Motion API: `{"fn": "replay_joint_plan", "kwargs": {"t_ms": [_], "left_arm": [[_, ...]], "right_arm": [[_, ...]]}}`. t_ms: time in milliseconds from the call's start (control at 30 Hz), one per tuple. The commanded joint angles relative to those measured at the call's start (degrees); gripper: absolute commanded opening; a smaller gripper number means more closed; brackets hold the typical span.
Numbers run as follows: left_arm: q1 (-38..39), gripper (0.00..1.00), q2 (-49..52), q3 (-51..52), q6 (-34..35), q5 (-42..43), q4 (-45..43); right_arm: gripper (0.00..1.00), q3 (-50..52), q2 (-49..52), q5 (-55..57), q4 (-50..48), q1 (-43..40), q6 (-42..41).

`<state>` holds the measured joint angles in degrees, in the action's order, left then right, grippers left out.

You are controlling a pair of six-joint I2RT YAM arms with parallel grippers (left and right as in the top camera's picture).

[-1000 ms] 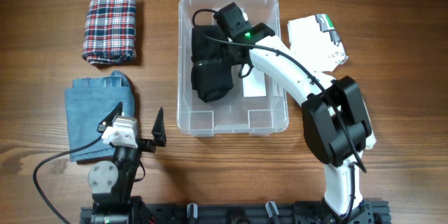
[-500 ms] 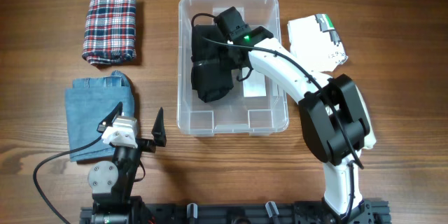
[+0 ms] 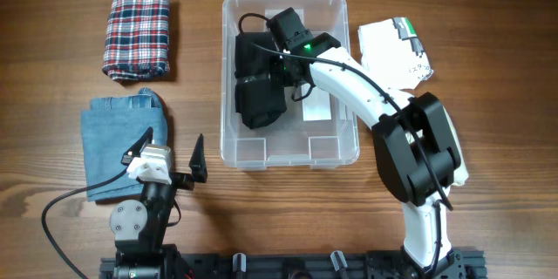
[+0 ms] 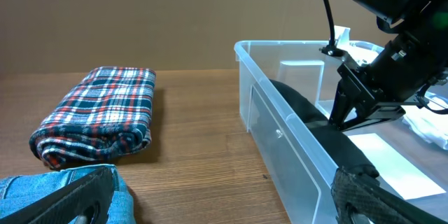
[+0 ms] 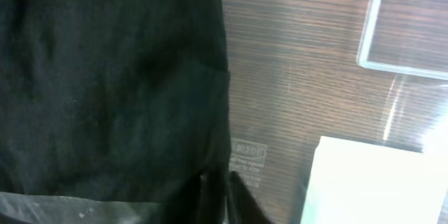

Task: Pack container
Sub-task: 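Press and straighten the black garment in the container, then release, then withdraw the right gripper and move it to the cream cloth bundle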

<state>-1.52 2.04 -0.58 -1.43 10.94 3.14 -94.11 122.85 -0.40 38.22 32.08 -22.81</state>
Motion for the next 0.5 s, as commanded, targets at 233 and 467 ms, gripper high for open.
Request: {"fn": "replay_joint_plan", "kwargs": {"t_ms": [233, 467], "left_arm": [[-0.37, 1.00, 0.20, 0.26, -0.72, -0.33, 0.28], [-0.37, 1.00, 0.22, 0.26, -0.74, -0.33, 0.28]], "right_arm": [[0.34, -6.88, -11.41, 0.79, 4.79, -2.43, -0.87], [0.66, -8.00, -27.23, 5.29, 12.09, -7.45, 1.64]]}}
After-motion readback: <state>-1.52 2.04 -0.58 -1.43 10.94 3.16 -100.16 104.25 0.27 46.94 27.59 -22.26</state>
